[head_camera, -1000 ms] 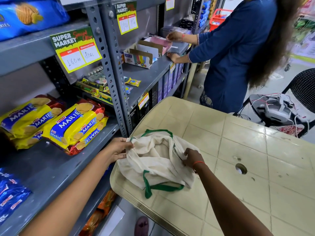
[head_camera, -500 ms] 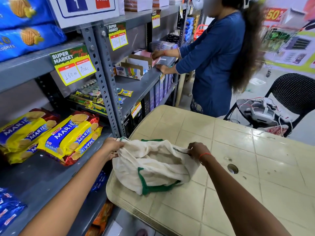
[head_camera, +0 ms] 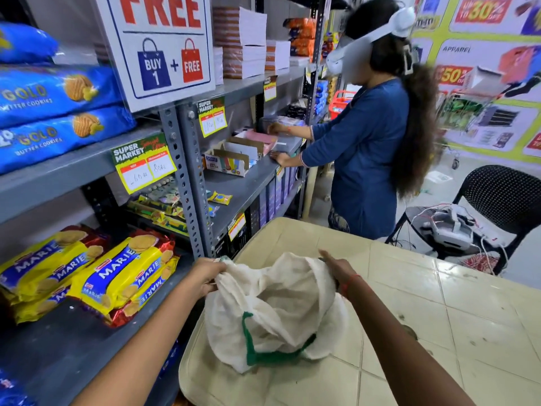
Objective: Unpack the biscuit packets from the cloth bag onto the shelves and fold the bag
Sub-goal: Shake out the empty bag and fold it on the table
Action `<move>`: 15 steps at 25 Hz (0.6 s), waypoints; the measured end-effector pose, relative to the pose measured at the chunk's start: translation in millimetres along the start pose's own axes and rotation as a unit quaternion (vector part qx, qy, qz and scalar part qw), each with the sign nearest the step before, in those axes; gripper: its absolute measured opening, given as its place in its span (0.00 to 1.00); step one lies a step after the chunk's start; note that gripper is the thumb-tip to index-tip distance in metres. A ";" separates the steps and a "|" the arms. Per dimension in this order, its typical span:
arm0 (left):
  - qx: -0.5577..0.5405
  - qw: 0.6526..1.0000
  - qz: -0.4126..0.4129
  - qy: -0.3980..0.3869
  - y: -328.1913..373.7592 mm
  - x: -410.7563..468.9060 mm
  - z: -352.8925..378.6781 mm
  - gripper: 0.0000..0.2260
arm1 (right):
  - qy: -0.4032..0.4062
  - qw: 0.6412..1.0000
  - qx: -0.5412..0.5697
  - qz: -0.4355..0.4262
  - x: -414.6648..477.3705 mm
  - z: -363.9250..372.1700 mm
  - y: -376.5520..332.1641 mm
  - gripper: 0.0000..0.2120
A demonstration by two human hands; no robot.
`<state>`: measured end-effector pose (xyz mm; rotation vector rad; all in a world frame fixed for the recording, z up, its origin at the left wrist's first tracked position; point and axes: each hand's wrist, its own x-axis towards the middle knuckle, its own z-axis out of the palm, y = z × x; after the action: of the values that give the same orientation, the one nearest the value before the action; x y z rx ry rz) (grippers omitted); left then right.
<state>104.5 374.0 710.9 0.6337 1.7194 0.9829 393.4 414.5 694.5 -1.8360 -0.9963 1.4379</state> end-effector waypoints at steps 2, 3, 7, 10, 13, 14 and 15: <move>-0.007 1.000 0.015 -0.019 14.3 -3.3 14.5 0.11 | 0.026 0.964 -0.257 -0.070 -3.4 6.5 -6.6 0.22; -0.004 0.999 0.029 -0.025 21.9 -5.2 19.1 0.12 | 0.076 0.920 -0.369 -0.106 -3.4 7.6 -8.6 0.20; 0.012 0.997 0.073 -0.010 47.8 -3.8 9.0 0.12 | 0.183 0.846 -0.493 -0.092 -5.1 -23.8 -13.0 0.26; 0.029 0.997 0.071 0.010 52.4 -0.9 -5.1 0.08 | 0.214 0.814 -0.536 -0.064 -4.3 -50.2 -8.4 0.26; 0.075 0.994 0.072 0.022 52.1 4.5 -8.4 0.08 | 0.287 0.786 -0.537 -0.109 -7.9 -58.2 -3.1 0.16; 0.126 0.987 0.086 0.043 54.1 5.5 -10.5 0.08 | 0.314 0.778 -0.529 -0.128 -9.4 -61.0 -3.0 0.16; 0.197 0.972 0.104 0.077 57.1 8.1 -13.6 0.09 | 0.333 0.779 -0.513 -0.139 -11.7 -64.9 -5.9 0.17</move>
<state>86.7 406.3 757.3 1.0337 2.0392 0.8542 453.7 407.4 720.7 -2.4542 -1.6945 -0.1270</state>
